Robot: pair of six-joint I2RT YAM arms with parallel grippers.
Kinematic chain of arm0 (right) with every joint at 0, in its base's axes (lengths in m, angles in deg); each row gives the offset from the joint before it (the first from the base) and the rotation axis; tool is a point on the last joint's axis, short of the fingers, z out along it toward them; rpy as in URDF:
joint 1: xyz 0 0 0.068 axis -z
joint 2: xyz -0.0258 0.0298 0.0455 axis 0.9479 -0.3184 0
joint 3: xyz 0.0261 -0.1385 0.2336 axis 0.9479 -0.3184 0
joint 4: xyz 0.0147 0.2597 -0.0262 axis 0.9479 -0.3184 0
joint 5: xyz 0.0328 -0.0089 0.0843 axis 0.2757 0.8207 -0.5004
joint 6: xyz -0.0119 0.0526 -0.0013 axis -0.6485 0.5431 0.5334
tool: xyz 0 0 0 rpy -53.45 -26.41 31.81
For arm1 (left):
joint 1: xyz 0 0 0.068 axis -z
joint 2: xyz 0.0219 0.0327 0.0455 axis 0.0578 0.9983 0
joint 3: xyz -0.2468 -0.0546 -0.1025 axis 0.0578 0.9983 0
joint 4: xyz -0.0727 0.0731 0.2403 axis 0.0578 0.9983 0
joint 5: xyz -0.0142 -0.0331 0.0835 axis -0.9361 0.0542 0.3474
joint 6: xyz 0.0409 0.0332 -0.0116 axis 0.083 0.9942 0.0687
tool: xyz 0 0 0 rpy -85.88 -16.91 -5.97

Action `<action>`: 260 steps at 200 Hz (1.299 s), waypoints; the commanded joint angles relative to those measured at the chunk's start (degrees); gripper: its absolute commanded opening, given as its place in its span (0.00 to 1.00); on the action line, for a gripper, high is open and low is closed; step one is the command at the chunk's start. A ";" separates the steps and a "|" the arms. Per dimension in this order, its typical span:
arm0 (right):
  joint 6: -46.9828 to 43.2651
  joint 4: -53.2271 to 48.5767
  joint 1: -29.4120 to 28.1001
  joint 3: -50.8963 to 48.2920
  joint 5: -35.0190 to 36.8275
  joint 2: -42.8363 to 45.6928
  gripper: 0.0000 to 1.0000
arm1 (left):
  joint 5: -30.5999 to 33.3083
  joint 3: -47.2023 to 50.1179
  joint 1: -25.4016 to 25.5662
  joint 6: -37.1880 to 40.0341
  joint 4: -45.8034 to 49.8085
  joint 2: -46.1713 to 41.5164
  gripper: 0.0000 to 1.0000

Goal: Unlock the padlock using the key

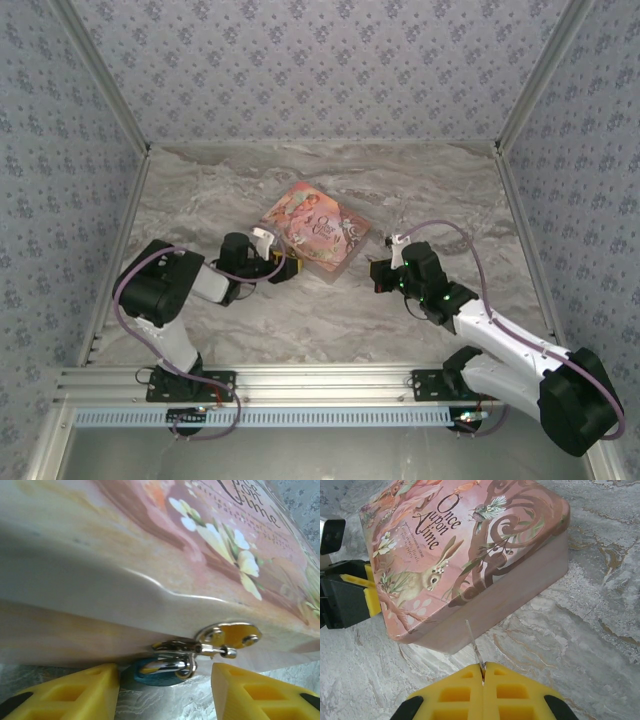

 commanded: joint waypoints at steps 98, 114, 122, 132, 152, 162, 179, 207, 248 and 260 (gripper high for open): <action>-0.18 1.10 0.33 -0.97 -0.46 1.53 0.00 | 4.62 -0.80 2.49 -4.66 -1.23 -2.39 0.45; 0.00 1.29 0.27 -1.08 -0.45 1.51 0.00 | 5.47 -0.70 2.70 -5.77 -1.18 -3.09 0.44; 0.00 1.32 0.29 -1.16 -0.44 1.54 0.00 | 5.67 -0.70 2.79 -6.36 -1.31 -3.25 0.44; 0.03 1.47 0.20 -1.21 -0.43 1.54 0.00 | 5.88 -0.72 2.93 -6.99 -1.35 -3.38 0.44; 0.09 1.50 0.29 -1.16 -0.52 1.54 0.00 | 6.36 -0.72 3.23 -7.63 -1.15 -3.71 0.43; 0.03 1.48 0.25 -1.15 -0.48 1.53 0.00 | 6.57 -0.95 3.48 -7.50 -0.50 -3.80 0.43; 0.04 1.56 0.34 -1.24 -0.43 1.54 0.00 | 7.00 -1.22 3.91 -7.21 0.38 -3.60 0.42; 0.06 1.53 0.35 -1.35 -0.43 1.52 0.00 | 7.57 -1.93 4.58 -6.91 1.52 -2.73 0.42; 0.18 1.57 0.27 -1.54 -0.43 1.58 0.00 | 8.04 -2.37 5.14 -7.26 1.46 -1.65 0.40; 0.18 1.45 0.33 -1.59 -0.40 1.70 0.00 | 8.09 -2.53 5.23 -7.38 1.59 -1.46 0.39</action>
